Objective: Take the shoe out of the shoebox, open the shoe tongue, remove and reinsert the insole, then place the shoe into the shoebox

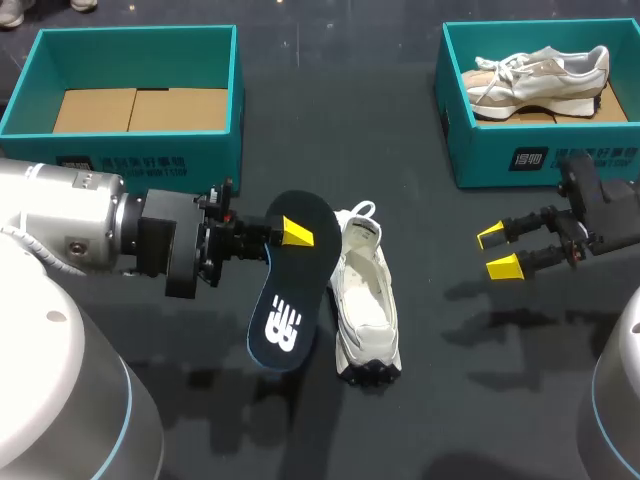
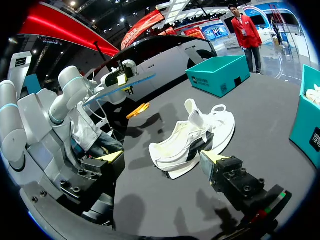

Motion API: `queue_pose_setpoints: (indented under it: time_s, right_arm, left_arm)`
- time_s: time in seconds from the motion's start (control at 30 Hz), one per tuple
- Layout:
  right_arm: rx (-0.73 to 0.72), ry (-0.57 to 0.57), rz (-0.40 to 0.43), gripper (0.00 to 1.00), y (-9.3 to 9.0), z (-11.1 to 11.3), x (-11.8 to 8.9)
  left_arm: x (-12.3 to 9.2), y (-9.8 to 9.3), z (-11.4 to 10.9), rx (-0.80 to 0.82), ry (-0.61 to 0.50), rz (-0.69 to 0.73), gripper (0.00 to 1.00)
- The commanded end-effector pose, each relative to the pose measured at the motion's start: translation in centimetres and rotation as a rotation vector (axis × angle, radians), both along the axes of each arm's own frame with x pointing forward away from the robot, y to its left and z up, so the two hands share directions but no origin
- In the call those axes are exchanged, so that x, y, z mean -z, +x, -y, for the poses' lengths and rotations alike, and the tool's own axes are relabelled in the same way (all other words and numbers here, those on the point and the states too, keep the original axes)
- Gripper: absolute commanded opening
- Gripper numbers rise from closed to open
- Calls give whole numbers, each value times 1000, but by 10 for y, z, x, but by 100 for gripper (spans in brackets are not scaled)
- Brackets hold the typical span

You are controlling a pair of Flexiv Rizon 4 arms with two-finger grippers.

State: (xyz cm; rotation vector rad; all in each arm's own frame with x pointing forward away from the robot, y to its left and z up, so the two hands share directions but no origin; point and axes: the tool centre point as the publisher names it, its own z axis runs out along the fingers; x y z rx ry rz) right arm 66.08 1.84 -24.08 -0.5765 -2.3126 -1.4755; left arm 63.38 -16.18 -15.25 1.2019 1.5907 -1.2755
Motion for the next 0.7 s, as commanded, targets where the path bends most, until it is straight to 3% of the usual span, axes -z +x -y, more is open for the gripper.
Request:
queue_pose_setpoints:
  time_s: [0.03,0.27,0.7]
  right_arm:
    - [-1,-32,13,100,-3,1,9]
    - [-14,-116,57,100,1,-2,26]
    - [-70,-236,184,100,-12,-8,42]
  left_arm:
    - [1,0,2,-4,23,-42,0]
    - [10,2,0,-13,29,-148,0]
    - [42,-18,7,-6,39,-325,0]
